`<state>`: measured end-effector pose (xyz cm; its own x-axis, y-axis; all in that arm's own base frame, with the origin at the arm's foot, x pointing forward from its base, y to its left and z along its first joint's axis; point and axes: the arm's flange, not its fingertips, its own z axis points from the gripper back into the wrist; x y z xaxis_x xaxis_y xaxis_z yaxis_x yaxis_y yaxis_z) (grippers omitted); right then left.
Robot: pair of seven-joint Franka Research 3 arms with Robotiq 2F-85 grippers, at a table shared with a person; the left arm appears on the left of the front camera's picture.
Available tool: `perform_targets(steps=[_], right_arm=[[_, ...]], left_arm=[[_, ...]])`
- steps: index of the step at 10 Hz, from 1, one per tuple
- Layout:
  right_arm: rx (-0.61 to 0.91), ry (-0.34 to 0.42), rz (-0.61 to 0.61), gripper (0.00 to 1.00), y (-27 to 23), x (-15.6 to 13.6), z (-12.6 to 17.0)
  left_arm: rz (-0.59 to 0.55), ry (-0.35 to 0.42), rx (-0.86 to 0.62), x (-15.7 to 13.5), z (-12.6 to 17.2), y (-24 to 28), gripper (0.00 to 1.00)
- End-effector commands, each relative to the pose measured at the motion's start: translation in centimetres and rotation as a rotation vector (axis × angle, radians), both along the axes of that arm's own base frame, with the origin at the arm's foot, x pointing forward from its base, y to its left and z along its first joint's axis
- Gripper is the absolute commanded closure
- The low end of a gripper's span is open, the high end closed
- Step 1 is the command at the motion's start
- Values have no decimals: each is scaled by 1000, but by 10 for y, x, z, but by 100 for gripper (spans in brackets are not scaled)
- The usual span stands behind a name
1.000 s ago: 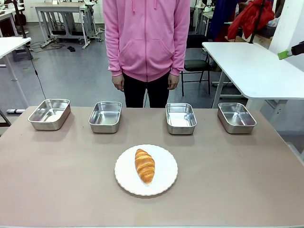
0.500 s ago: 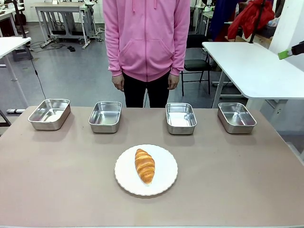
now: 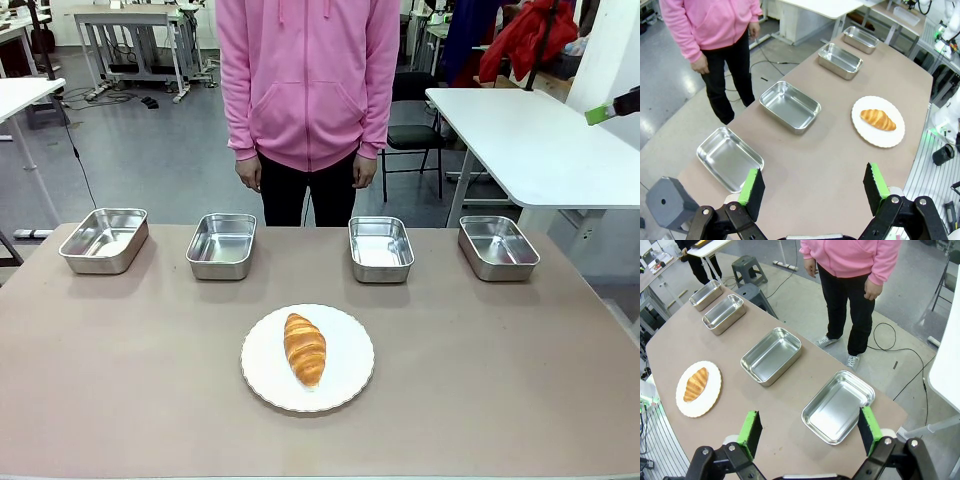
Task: Place the bread in the container.
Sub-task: Place the Butter Roll into the Airtight Container indicated by the human.
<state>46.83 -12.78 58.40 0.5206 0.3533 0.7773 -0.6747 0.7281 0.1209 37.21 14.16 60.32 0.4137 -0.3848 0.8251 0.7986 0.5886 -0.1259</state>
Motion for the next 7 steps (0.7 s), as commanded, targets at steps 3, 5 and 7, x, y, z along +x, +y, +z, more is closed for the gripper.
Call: perform_targets(steps=[3,5,7], right_arm=[[6,-7,3,0,1,0,1],[6,-7,3,0,1,0,1],[6,-7,3,0,1,0,1]], left_arm=[[-7,-1,-8,-1,1,1,0],[-7,-1,-8,-1,1,1,0],[-7,-1,-8,-1,1,1,0]])
